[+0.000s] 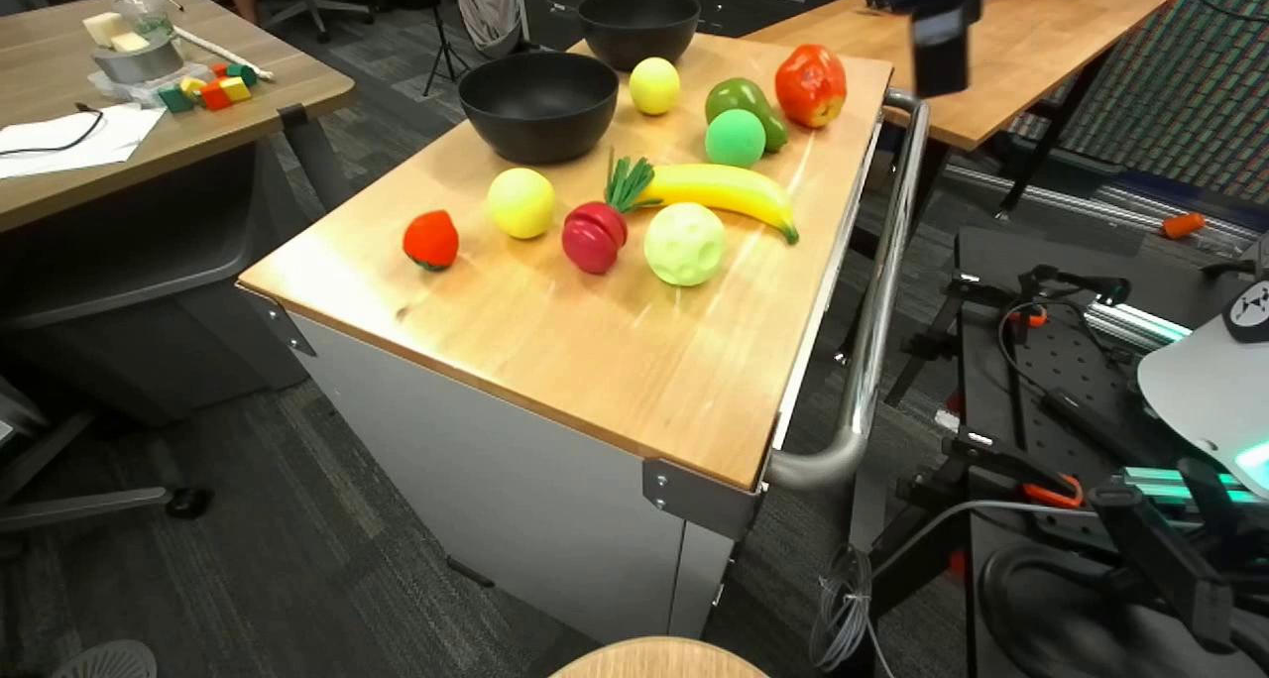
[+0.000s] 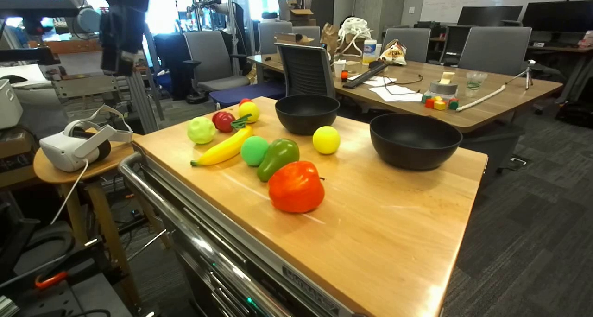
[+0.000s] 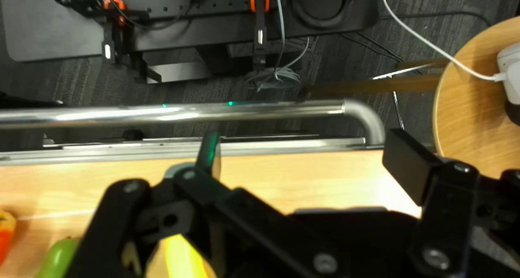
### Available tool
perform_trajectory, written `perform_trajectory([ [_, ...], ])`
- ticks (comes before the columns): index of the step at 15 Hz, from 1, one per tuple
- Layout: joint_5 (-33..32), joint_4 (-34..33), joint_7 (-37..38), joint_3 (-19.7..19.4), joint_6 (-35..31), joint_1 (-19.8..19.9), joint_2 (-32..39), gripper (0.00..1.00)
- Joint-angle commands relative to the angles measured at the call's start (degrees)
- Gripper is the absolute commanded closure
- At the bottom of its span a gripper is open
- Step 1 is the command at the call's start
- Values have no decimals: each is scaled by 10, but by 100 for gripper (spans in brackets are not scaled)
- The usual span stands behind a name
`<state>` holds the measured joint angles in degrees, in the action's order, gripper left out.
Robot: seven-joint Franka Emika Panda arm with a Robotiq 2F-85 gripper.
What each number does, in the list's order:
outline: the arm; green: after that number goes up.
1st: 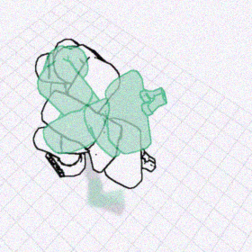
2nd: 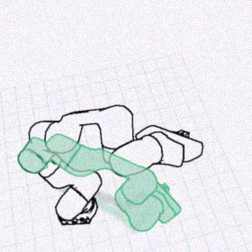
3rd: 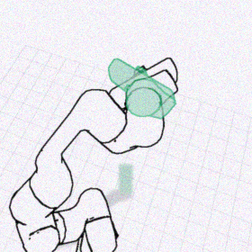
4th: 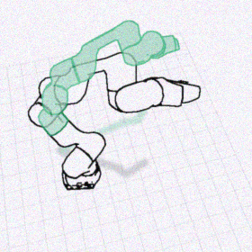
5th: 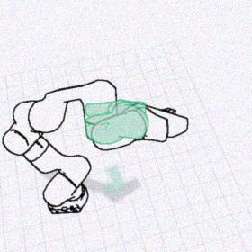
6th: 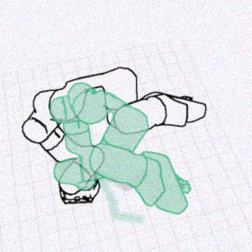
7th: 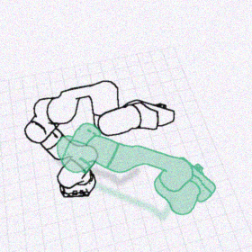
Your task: Place the fruits and vegetables inside the two black bowls
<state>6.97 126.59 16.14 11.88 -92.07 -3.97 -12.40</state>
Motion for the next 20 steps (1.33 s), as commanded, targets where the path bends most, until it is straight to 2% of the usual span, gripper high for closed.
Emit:
perform_trajectory([
  [1, 34, -34, -67, -36, -64, -1, 113, 0],
  [2, 46, -33, -85, -43, -87, -1, 125, 0],
  [3, 21, -7, -52, -39, -70, -8, 90, 0],
  [5, 23, -8, -58, -47, -78, -7, 117, 0],
  [7, 23, -8, -58, -46, -78, -8, 113, 0],
  [10, -20, 37, -18, -35, -192, -20, 82, 0],
  [13, -47, 59, 15, -31, -275, -27, 63, 0],
  [17, -102, 76, 60, -22, -332, -32, 24, 0],
  [18, -82, 51, 36, -26, -300, -30, 61, 0],
  [20, -89, 60, 46, -22, -311, -30, 42, 0],
])
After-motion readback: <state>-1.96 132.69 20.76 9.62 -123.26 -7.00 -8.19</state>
